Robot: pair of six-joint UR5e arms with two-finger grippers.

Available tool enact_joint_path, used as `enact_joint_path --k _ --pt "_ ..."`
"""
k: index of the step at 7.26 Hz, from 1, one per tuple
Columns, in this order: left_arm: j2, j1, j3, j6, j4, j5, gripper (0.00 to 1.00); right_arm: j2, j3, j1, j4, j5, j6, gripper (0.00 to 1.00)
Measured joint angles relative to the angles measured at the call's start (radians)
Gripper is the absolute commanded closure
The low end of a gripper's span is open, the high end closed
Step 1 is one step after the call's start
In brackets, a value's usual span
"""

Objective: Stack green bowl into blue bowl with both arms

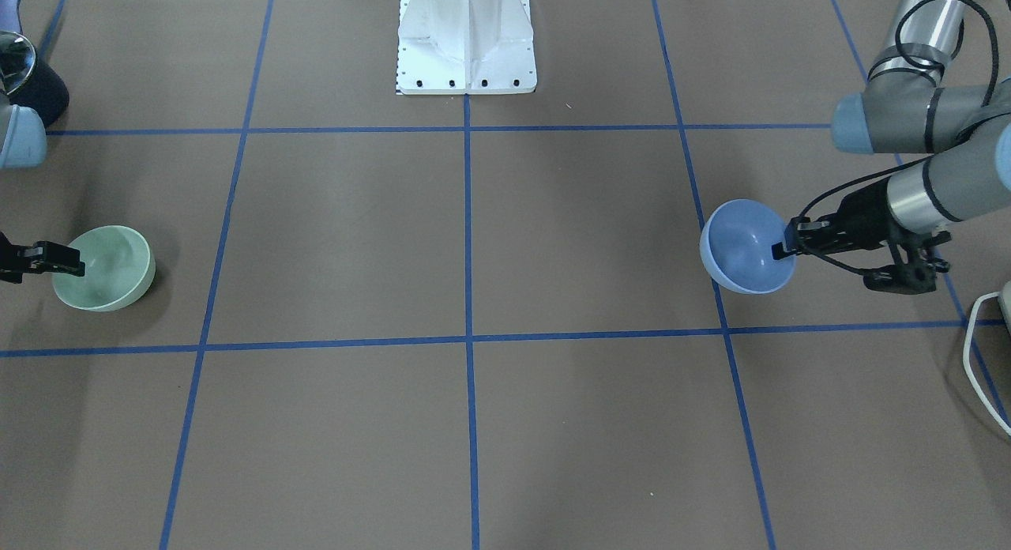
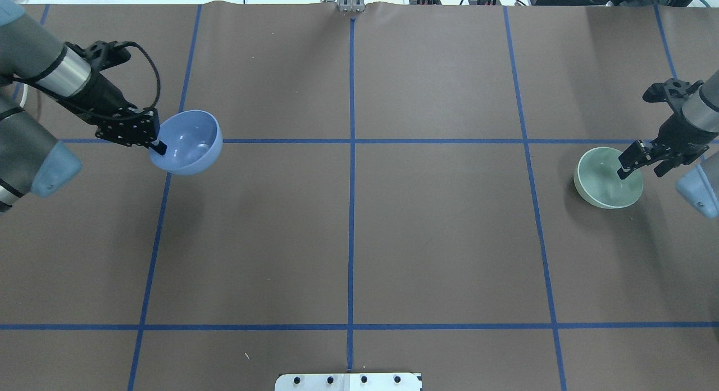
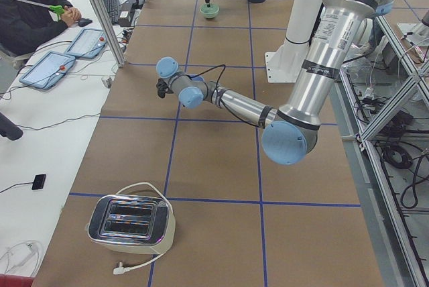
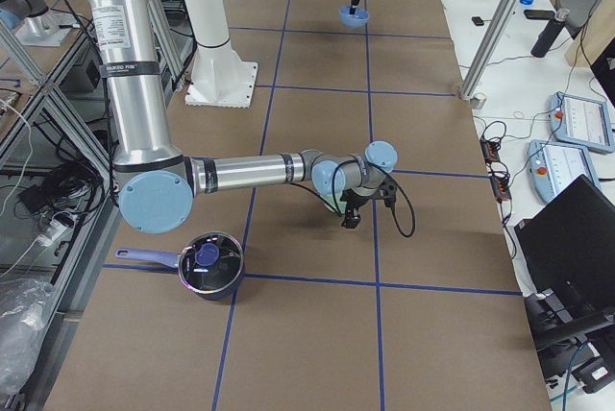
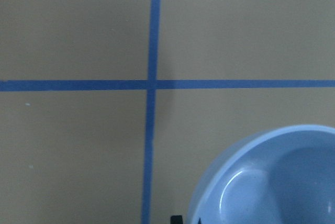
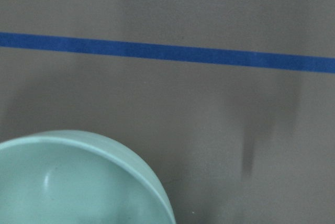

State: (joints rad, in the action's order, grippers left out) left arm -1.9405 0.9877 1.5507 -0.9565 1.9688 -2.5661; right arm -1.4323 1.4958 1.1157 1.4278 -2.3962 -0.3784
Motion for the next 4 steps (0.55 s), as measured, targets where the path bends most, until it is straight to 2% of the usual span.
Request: enact_joint_path --k 1,4 --pt "-0.023 -0.028 0.001 -0.046 0.006 0.017 1.00 0.003 0.002 0.000 -0.002 -0.026 0.001 1.00" --pt "-0.054 -0.072 -0.008 -0.091 0.014 0.047 1.00 0.007 0.002 0.000 -0.003 -0.053 0.007 1.00"
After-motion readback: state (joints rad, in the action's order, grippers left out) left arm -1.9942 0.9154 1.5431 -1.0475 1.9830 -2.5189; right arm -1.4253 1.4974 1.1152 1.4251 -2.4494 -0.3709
